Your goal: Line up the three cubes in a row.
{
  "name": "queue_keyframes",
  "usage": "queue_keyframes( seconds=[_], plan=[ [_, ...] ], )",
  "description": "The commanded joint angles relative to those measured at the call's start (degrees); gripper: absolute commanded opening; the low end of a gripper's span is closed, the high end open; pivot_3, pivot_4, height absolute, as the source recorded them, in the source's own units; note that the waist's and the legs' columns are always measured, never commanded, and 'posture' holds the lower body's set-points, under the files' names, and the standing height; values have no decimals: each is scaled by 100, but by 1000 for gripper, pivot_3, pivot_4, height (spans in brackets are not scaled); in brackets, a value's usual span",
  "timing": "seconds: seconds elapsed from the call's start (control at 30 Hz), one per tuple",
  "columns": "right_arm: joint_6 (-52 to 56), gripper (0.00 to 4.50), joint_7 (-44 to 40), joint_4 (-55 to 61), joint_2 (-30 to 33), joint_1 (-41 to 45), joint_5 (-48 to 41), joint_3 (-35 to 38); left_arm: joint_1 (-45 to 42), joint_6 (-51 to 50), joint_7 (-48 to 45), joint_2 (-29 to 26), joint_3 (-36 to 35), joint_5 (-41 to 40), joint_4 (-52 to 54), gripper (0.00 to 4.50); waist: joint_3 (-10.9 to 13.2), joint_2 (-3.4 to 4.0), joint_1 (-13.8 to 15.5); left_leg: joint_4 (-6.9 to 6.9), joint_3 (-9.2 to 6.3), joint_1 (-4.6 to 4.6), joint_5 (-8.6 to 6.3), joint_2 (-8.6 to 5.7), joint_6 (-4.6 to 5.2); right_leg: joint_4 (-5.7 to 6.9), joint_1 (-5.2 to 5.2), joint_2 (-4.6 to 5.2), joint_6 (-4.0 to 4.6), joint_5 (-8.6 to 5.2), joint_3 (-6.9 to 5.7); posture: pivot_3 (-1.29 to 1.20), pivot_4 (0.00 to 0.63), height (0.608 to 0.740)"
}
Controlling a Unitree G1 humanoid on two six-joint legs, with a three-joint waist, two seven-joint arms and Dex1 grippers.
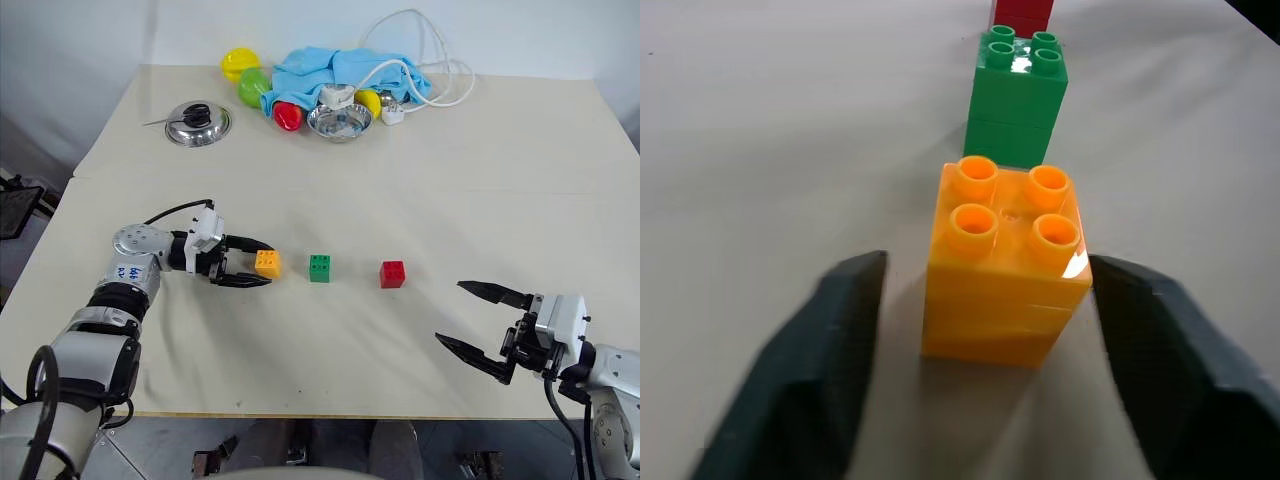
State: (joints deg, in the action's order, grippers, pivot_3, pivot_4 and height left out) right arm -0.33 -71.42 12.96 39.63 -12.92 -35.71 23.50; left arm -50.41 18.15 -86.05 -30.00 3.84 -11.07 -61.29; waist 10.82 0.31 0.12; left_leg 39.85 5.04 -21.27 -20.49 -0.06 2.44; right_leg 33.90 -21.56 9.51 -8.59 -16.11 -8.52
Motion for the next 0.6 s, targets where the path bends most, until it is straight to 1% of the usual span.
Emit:
queue_keyframes(
  seconds=[0.03,0.1,0.2,0.33,0.43,0.53,0.6],
  plan=[
    [-127,4500,-90,-16,15,66,-145,127,119,-278,-560,-222,-352,-402,592,4461,0,0,-1,0,-8,0,0,1,0,1,0,0,0,0,1,0,150,740],
    [-118,4500,-146,-35,41,151,-192,123,380,-542,-564,-422,-553,-692,1197,4461,0,0,-16,4,-32,0,0,4,0,3,0,0,0,0,3,0,150,740],
    [39,4500,-165,-1,50,292,-451,186,918,-712,-286,-822,-660,-757,2168,4461,0,1,-40,5,-37,1,0,22,0,6,-1,0,0,0,5,0,150,740],
    [193,4500,-349,-27,200,523,-584,97,1807,-1678,324,-1285,-1324,-1347,3548,4461,1,3,-26,11,-36,4,0,32,0,13,-1,1,0,0,12,0,150,740],
    [174,4500,-516,-302,293,862,-538,16,2482,-2057,510,-1469,-1784,-1693,4169,4461,2,3,-18,15,-37,5,-1,32,2,16,1,3,0,0,17,0,150,740],
    [149,4500,-826,-725,422,1274,-470,-118,3178,-2209,1177,-1419,-2361,-1889,4943,4461,3,6,-13,15,-39,7,-2,29,3,17,2,8,1,0,19,0,150,740],
    [103,4500,-975,-983,458,1487,-401,-184,3465,-2308,1486,-1360,-2552,-1960,5301,4461,3,6,6,15,-41,6,-3,28,4,16,2,10,1,0,19,0,150,740]
  ],
)
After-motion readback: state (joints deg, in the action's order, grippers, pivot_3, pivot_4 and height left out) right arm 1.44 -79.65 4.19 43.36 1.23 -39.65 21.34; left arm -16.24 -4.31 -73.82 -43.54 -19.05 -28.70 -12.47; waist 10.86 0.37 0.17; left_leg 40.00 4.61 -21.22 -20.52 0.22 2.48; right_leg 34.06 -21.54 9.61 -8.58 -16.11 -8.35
